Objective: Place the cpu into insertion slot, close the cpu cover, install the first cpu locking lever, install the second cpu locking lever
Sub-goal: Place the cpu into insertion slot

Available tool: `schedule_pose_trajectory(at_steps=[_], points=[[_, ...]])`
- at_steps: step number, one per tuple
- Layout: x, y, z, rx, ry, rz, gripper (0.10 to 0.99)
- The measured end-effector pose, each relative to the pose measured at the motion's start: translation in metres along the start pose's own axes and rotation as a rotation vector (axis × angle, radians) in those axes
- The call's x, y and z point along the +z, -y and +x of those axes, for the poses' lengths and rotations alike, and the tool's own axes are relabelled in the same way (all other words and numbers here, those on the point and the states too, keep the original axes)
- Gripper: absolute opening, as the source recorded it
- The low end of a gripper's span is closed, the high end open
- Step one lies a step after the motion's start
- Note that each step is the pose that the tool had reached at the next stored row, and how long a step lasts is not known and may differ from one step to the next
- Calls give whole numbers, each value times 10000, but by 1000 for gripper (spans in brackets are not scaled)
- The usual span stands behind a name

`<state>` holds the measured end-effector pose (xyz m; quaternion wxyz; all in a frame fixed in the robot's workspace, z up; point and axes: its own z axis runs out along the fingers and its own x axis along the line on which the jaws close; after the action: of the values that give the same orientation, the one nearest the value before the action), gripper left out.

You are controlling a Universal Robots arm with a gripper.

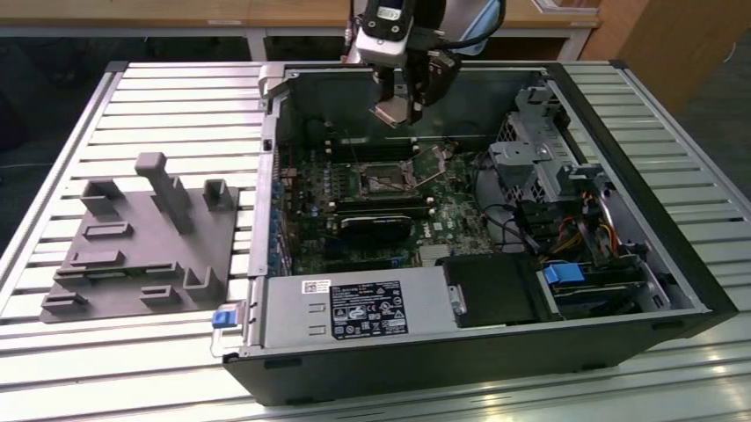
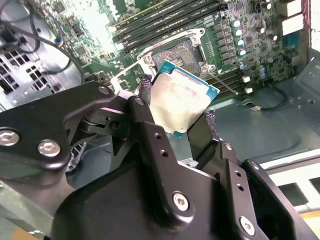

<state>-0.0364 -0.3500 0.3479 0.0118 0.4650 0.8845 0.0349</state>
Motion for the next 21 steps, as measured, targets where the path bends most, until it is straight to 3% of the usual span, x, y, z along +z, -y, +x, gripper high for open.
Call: schedule_pose_trajectory(at_steps=[21], points=[[56,1,3,3133,245,-42,541]])
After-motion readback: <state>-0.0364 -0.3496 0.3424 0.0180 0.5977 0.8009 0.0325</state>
